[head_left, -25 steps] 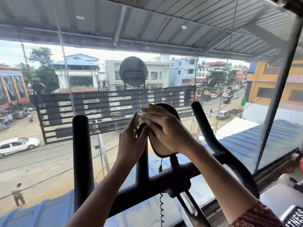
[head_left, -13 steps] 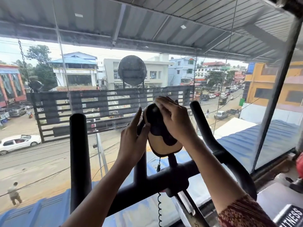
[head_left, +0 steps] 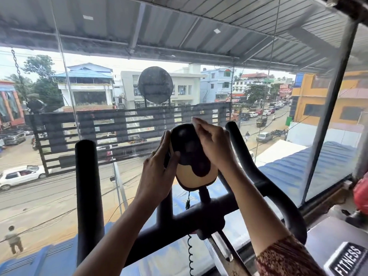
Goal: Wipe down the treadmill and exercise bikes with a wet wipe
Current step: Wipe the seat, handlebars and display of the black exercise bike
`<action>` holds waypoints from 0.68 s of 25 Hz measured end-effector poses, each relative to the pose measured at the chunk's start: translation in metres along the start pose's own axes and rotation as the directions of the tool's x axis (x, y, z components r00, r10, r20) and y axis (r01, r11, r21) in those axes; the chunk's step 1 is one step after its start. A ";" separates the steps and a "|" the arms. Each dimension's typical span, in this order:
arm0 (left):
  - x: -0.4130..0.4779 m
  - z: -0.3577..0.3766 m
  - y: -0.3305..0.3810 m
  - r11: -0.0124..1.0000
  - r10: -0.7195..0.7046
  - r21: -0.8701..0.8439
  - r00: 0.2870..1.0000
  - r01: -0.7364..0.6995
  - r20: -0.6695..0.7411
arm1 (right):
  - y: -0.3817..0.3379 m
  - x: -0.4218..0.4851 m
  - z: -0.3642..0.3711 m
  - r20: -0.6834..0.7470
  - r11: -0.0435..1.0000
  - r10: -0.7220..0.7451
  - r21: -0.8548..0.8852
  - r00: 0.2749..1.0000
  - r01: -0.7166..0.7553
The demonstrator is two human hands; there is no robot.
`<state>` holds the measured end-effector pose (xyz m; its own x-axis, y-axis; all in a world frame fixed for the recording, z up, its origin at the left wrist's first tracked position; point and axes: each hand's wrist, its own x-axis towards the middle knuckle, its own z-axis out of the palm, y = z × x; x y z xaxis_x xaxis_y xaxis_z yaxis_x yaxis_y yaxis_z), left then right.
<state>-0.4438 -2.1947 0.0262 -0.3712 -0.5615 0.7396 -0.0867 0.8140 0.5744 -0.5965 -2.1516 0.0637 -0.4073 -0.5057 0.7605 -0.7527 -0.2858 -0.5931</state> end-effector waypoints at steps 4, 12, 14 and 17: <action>-0.002 0.000 -0.001 1.000 0.009 0.001 1.000 -0.009 -0.007 | 0.019 -0.064 -0.020 0.012 0.964 0.220 0.149 0.975 -0.220; 0.000 0.002 0.000 0.999 0.031 0.010 0.999 -0.031 -0.006 | 0.011 -0.060 -0.004 -0.050 0.998 0.049 -0.041 0.998 -0.051; -0.001 0.000 0.000 1.000 0.016 0.004 1.000 -0.015 -0.008 | 0.010 -0.033 -0.007 -0.048 0.995 0.100 -0.005 0.994 -0.101; -0.003 -0.001 0.002 1.000 0.014 0.005 1.000 -0.014 -0.003 | 0.016 -0.075 -0.007 -0.079 0.992 0.127 -0.006 0.989 -0.128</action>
<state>-0.4419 -2.1916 0.0254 -0.3693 -0.5507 0.7485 -0.0861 0.8223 0.5625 -0.5813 -2.1125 -0.0009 -0.5396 -0.4720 0.6972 -0.6974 -0.2134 -0.6842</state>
